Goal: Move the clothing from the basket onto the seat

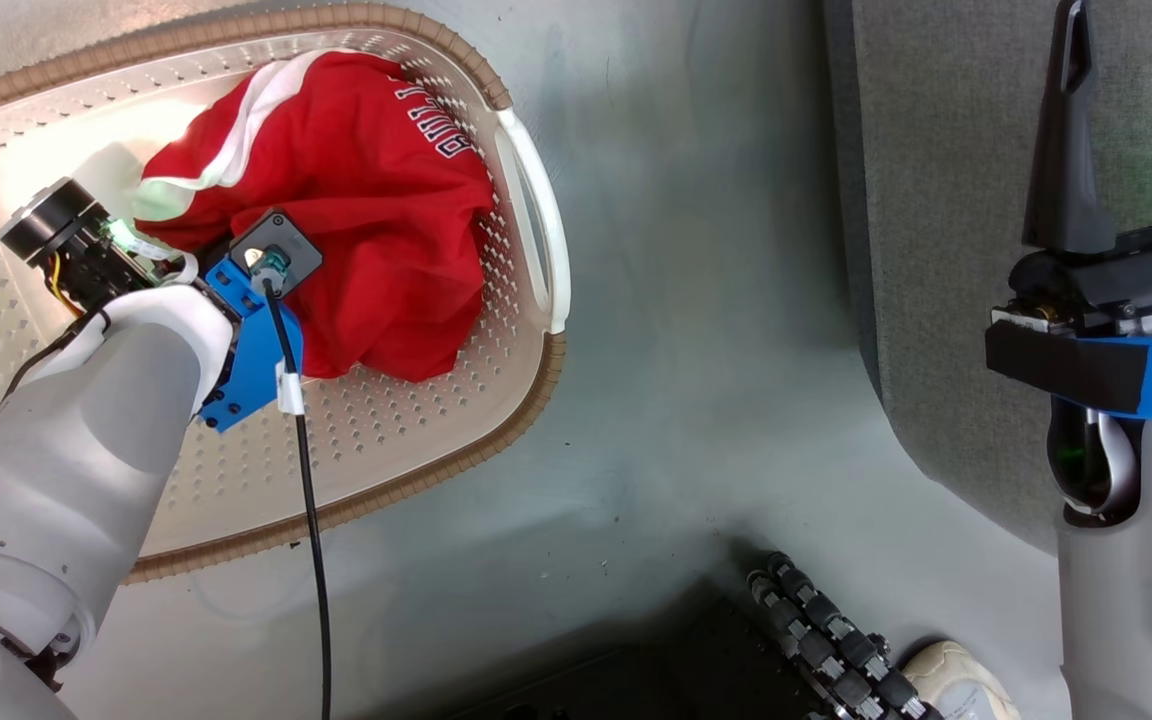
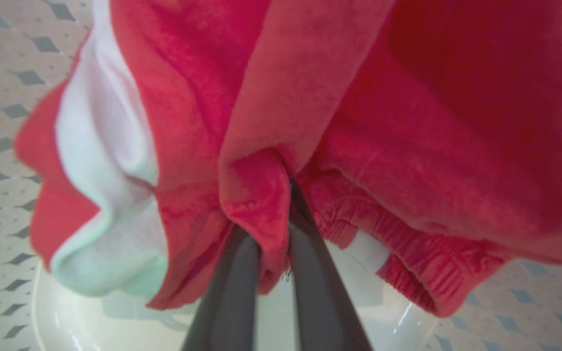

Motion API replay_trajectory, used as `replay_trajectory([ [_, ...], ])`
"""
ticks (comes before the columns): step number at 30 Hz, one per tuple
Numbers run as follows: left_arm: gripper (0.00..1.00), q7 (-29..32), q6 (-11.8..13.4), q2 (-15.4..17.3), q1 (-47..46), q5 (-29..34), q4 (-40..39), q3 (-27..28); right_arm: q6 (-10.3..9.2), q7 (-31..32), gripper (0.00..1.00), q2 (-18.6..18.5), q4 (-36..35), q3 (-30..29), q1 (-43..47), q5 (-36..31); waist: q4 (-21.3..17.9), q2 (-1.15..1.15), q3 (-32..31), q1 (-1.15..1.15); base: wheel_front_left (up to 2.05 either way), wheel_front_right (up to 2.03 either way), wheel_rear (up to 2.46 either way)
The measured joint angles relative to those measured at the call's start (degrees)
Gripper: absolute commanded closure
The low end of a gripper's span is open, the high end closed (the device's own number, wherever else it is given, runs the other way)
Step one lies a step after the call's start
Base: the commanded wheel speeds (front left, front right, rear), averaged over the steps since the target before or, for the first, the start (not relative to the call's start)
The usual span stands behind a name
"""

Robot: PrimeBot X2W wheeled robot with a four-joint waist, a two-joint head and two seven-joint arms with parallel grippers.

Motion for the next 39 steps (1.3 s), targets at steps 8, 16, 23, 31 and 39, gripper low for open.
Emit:
replay_trajectory([
  [8,1.00,-1.07,0.00,-0.42,0.36,-1.32,0.14,-0.18,0.00,0.00,0.00,0.00,1.05,0.23,-0.84,0.23,0.26,0.00,-1.46,0.00,0.00,0.00,0.00],
  [16,1.00,-3.38,0.00,-4.09,3.05,-3.14,-1.04,-0.35,0.00,-0.01,0.00,0.02,2.34,-0.67,-0.75,-0.75,2.14,0.00,-5.92,-0.01,0.00,0.00,0.00],
  [23,1.00,-6.12,0.00,-8.05,4.73,-4.91,-2.93,-0.42,0.01,0.00,0.00,0.07,3.52,-1.24,0.13,-2.43,5.06,0.00,-11.21,-0.01,0.00,0.00,0.00],
  [31,1.00,-7.21,0.11,-10.72,6.74,-6.97,-7.49,1.47,0.00,0.00,0.00,-0.73,5.22,-2.79,3.18,-2.98,9.12,0.00,-18.62,-0.01,0.00,0.00,0.00],
  [39,1.00,-7.27,2.09,-9.58,11.60,-5.59,-17.94,7.65,0.00,0.00,0.00,-1.32,7.21,-2.98,6.45,-3.14,12.54,0.01,-27.09,-0.01,0.00,0.00,0.00],
])
